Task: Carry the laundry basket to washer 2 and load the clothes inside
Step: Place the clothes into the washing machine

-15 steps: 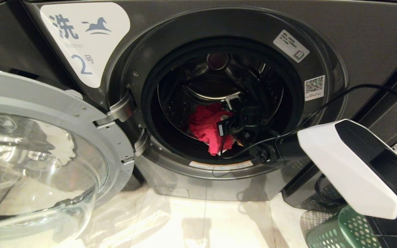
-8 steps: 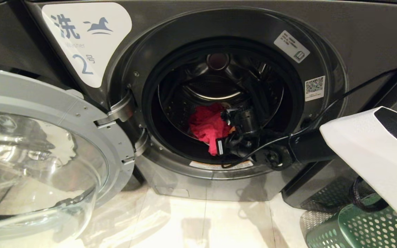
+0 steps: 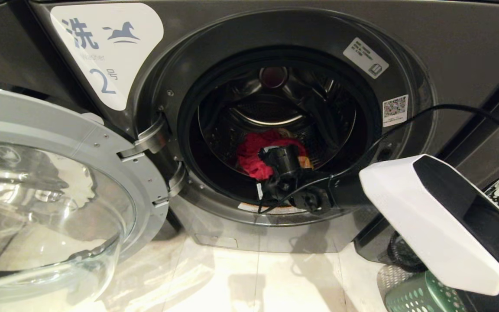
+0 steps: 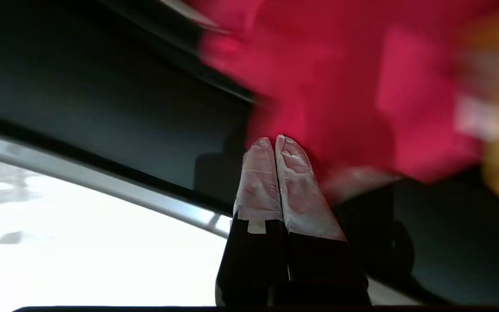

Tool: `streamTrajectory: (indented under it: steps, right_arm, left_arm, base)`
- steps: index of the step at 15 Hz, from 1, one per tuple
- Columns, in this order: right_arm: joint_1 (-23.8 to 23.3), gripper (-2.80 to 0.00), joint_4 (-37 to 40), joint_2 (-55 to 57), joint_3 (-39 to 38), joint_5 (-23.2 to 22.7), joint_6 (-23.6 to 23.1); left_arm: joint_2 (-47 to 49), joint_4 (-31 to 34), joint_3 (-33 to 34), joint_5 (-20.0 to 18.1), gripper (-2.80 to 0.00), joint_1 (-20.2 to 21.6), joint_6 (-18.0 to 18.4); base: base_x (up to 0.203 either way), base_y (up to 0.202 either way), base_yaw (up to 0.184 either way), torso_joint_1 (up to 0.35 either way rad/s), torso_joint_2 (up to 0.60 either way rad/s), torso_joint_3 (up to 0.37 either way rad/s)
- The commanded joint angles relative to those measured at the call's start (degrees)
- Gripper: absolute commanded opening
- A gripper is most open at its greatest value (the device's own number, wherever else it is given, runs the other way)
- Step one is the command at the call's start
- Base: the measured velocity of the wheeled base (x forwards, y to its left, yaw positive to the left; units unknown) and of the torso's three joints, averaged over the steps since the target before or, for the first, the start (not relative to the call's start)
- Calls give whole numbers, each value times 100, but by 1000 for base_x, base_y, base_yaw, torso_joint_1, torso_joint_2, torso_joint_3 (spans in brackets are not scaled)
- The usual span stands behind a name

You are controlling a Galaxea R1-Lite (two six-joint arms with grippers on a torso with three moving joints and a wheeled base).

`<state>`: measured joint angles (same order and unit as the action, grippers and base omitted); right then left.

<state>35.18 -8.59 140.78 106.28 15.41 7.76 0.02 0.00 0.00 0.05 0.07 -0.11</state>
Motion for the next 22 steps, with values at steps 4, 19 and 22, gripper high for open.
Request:
streamTrajectory:
  steps: [4,19,22]
  right_arm:
    - [-93,-280,-384,1140,709,242,-465]
    - [-802,-280,-2947,1203,716,1270,-2059]
    - [-752,-280,-3870,1159,711,1276,-2086]
  left_arm:
    - [-11,0,0,3,-280,1,2]
    - [-2,0,0,3,-280,1,2]
    - [-8,0,0,3,-280,1,-7]
  base:
    - [0,0,0,0,0,0]
    - [0,0,0,0,0,0]
    - [0,0,0,0,0,0]
